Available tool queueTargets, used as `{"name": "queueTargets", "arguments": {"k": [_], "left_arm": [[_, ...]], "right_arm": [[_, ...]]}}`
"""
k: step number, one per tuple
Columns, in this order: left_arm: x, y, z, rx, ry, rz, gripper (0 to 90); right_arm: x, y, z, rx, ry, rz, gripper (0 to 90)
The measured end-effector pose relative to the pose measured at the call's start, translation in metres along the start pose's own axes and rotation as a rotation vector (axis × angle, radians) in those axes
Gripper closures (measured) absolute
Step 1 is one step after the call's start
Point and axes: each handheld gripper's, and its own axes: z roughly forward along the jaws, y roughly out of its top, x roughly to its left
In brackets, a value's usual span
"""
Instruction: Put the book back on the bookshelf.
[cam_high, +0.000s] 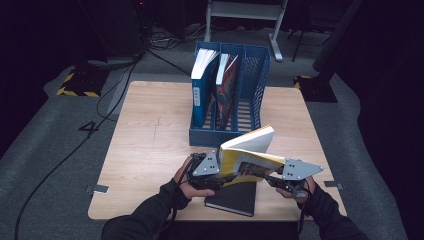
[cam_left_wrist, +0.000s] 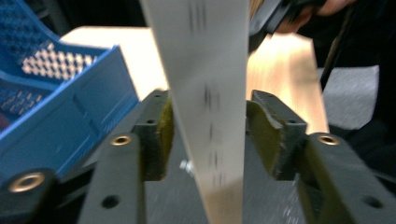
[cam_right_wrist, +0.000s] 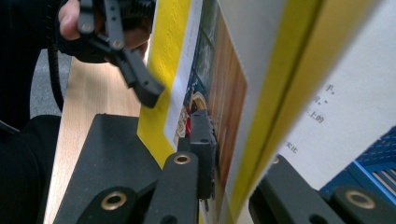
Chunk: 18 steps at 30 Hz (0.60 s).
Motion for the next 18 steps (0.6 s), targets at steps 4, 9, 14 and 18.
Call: {"name": "queueTargets", "arguments": {"k": [4,9,14,18], "left_arm": [[0.001,0.009,0.001,-0.048,-0.011,0.003,58.9],[0.002,0.017,-0.002,-0.095,-0.002,0.01,68.5],[0.002,0.02,-0.001,-0.086,0.002,0.022,71.5],[0.004,0.02,-0.002,-0.085,-0.003,0.018,72.7]], "right_arm": [[-0.001,-0.001,-0.001,0.009,-0.003,-0.006,81.5],[-0.003,-0.005,-0.006,0.034,-0.044,0.004,74.1],[-0.008,-0.008,-0.015,0.046,-0.077,0.004,68.6],[-0.018,-0.014,-0.026,0.05,-0.153,0.055,54.7]]}}
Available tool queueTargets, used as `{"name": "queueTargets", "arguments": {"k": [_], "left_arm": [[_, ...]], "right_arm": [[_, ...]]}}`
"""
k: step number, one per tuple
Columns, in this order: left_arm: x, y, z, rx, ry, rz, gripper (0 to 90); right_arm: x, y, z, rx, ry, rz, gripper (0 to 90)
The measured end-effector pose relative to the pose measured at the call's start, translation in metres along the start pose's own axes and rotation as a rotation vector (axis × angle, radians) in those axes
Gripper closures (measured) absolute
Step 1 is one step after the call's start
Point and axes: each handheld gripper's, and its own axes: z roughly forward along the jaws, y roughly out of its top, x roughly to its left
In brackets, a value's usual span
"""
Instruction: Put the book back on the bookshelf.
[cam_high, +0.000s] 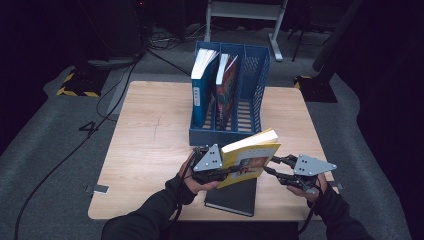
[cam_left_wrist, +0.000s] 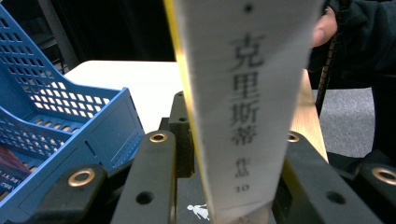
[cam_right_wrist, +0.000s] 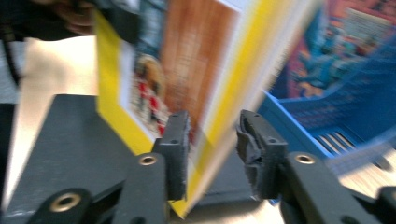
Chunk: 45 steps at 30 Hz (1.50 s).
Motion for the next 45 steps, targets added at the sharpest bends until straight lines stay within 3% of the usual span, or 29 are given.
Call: {"name": "queueTargets", "arguments": {"k": [2,4,5,11,14,16,19,24,27,30,36,41,45], "left_arm": [[-0.001,0.0,0.0,0.003,-0.011,0.009,73.1],[-0.003,0.002,0.0,0.008,-0.005,0.031,73.5],[-0.002,0.001,0.001,0.004,-0.012,0.019,73.9],[0.002,0.002,0.002,-0.001,-0.018,0.019,74.5],[0.005,0.004,0.005,-0.01,-0.028,0.013,74.4],[0.007,0.004,0.006,-0.015,-0.025,0.008,74.1],[0.01,0.005,0.006,-0.037,-0.029,-0.018,72.5],[0.011,0.008,0.006,-0.042,-0.017,-0.011,71.0],[0.014,0.014,0.001,-0.11,-0.036,-0.038,68.9],[0.014,0.019,0.001,-0.12,-0.035,-0.029,69.3],[0.016,0.021,0.005,-0.113,-0.065,-0.041,72.5],[0.016,0.024,0.005,-0.089,-0.05,-0.077,73.1],[0.015,0.025,0.005,-0.066,-0.056,-0.069,72.3]], "right_arm": [[-0.003,-0.001,-0.001,0.008,-0.014,0.009,54.7],[-0.009,-0.005,-0.003,0.001,-0.007,0.048,51.6],[-0.01,-0.005,-0.001,0.006,0.0,0.067,48.0],[-0.007,-0.003,0.016,0.03,0.044,0.08,42.4],[-0.002,-0.004,0.027,0.038,0.091,0.077,50.9],[0.001,-0.003,0.029,0.051,0.074,0.054,50.2],[-0.001,-0.004,0.027,0.032,0.091,0.075,57.2],[0.002,-0.003,0.028,0.035,0.074,0.064,56.2],[0.002,-0.003,0.028,0.034,0.076,0.07,56.0],[0.002,-0.003,0.028,0.034,0.074,0.067,55.8],[0.002,-0.003,0.028,0.034,0.075,0.066,54.9],[0.003,-0.002,0.029,0.037,0.07,0.065,53.9],[0.003,-0.002,0.029,0.036,0.071,0.067,53.5]]}}
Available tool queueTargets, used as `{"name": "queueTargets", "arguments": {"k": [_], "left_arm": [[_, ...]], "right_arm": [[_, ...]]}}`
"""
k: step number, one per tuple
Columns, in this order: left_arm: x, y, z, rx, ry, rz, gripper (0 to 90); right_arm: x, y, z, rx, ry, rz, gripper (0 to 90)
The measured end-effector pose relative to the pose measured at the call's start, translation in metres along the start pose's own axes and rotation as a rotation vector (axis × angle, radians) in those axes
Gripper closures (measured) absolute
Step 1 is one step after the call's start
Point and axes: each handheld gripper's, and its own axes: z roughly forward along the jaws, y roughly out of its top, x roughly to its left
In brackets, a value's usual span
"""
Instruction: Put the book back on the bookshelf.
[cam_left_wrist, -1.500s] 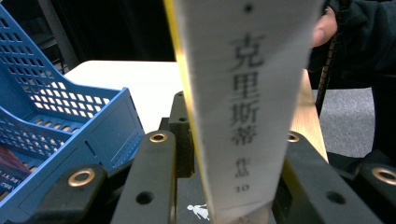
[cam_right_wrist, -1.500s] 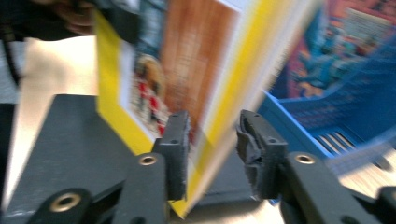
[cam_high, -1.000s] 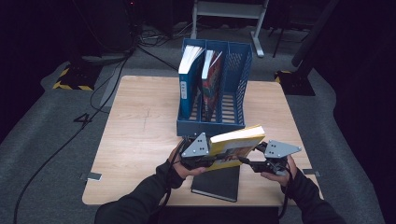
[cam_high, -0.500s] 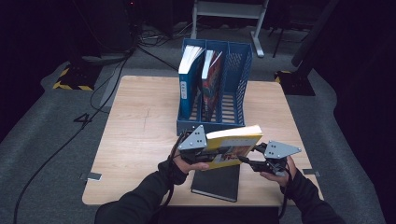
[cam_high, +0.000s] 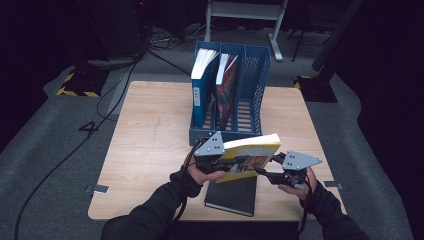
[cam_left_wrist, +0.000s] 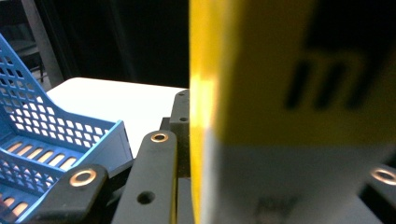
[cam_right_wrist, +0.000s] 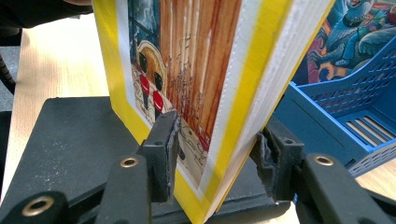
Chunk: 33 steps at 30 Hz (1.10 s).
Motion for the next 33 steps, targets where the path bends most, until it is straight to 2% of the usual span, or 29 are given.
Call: {"name": "queueTargets", "arguments": {"k": [9,14,15,17,19,21,26,33], "left_arm": [[-0.002,0.0,0.002,0.014,0.031,0.012,72.2],[-0.005,0.0,0.002,0.015,0.057,0.015,74.4],[-0.005,-0.001,0.002,0.008,0.064,0.003,74.5],[-0.004,-0.001,0.002,0.002,0.067,0.001,74.7],[-0.003,-0.002,0.002,-0.005,0.072,-0.008,74.8],[-0.003,-0.002,0.002,-0.006,0.08,-0.011,74.9],[-0.002,-0.001,0.004,-0.008,0.105,-0.013,75.1],[0.003,0.002,0.014,-0.014,0.141,-0.021,75.2]], "right_arm": [[0.0,0.0,0.0,-0.003,-0.003,-0.001,53.0],[-0.001,-0.001,-0.003,0.001,-0.013,0.004,47.5],[-0.002,-0.003,-0.005,0.005,-0.014,0.008,45.0],[-0.007,-0.01,-0.012,0.032,-0.031,0.027,40.2],[-0.013,-0.015,-0.019,0.031,-0.04,0.056,37.4],[-0.019,-0.023,-0.025,0.062,-0.065,0.077,33.8],[-0.034,-0.047,-0.035,0.132,-0.145,0.132,32.9],[-0.048,-0.065,-0.043,0.178,-0.202,0.187,30.5]]}}
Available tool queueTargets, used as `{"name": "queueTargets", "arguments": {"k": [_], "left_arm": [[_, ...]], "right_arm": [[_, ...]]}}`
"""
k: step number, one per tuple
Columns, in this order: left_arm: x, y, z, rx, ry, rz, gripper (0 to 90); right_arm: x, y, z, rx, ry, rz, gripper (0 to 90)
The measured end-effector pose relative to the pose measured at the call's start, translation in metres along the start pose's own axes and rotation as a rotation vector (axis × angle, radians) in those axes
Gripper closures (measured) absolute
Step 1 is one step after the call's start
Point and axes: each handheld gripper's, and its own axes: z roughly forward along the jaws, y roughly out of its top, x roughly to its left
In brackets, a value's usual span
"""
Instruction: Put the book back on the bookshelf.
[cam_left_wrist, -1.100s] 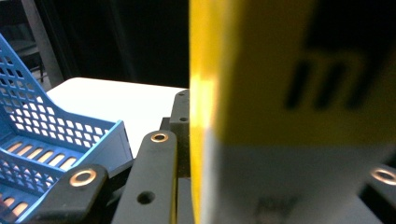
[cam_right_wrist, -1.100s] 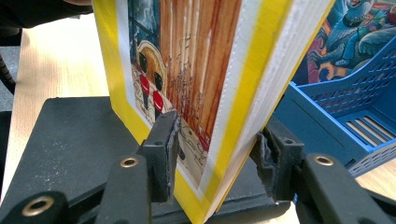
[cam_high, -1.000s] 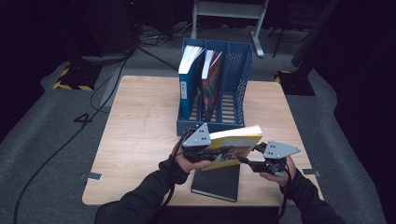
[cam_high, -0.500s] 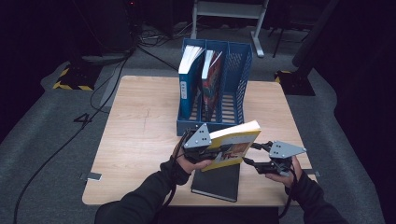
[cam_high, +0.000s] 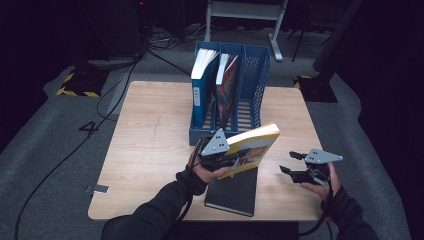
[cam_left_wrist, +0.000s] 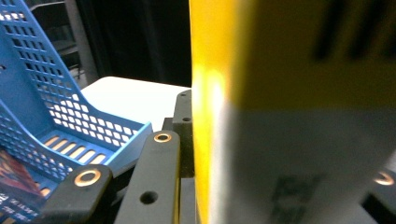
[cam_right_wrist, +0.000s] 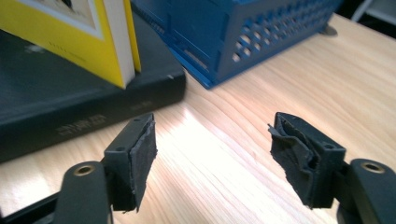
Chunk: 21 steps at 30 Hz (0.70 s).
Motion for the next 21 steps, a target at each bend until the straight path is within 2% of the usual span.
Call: {"name": "queueTargets", "arguments": {"k": [6,15,17,21], "left_arm": [[0.006,0.002,0.004,-0.003,0.048,-0.006,75.2],[0.016,0.008,-0.003,-0.029,0.112,-0.02,75.3],[0.02,0.011,-0.007,-0.047,0.138,-0.033,75.2],[0.024,0.013,-0.011,-0.062,0.159,-0.044,75.3]], "right_arm": [[-0.009,-0.01,0.005,0.051,-0.024,0.031,29.3],[-0.008,-0.012,0.009,0.071,-0.022,0.026,29.1],[-0.008,-0.012,0.01,0.071,-0.023,0.026,29.1],[-0.007,-0.012,0.01,0.073,-0.025,0.025,29.1]]}}
